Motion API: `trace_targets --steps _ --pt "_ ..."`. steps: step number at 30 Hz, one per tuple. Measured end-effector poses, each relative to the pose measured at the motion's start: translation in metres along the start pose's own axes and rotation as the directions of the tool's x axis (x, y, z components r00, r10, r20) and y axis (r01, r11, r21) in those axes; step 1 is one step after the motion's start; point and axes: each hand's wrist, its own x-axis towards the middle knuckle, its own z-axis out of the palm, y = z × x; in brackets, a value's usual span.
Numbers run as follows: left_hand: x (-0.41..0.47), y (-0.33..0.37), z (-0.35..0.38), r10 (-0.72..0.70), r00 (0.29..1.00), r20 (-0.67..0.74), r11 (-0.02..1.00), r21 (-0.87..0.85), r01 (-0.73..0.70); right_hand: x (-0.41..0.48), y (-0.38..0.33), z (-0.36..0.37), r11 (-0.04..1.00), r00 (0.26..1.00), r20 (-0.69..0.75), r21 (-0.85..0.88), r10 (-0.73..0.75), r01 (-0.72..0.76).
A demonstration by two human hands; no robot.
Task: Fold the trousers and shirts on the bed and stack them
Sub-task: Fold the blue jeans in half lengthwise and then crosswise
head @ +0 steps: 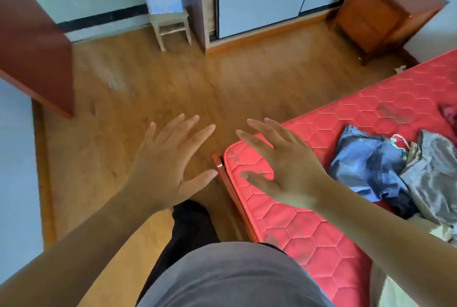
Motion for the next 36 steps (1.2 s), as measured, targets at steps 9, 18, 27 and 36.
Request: trace_targets --steps 9,18,27,36 --pt "0.047 -0.169 -0.032 -0.025 0.999 0.04 0.999 0.023 0.024 0.181 -0.045 0.026 0.997 0.997 0.041 0.037 -0.065 0.063" --pt "0.12 -0.287 -0.057 -0.057 0.998 0.028 0.998 0.033 0.056 0.316 -0.051 0.032 0.998 0.998 0.058 0.059 -0.032 0.028" --pt "0.273 -0.321 -0.05 0.112 0.988 0.103 0.994 -0.025 -0.11 0.401 0.029 0.009 0.985 0.987 0.036 0.063 0.16 -0.162" --pt "0.494 -0.311 -0.06 0.344 0.926 0.154 0.938 -0.003 -0.347 0.471 0.159 -0.043 0.907 0.911 -0.051 0.133 0.409 -0.4"
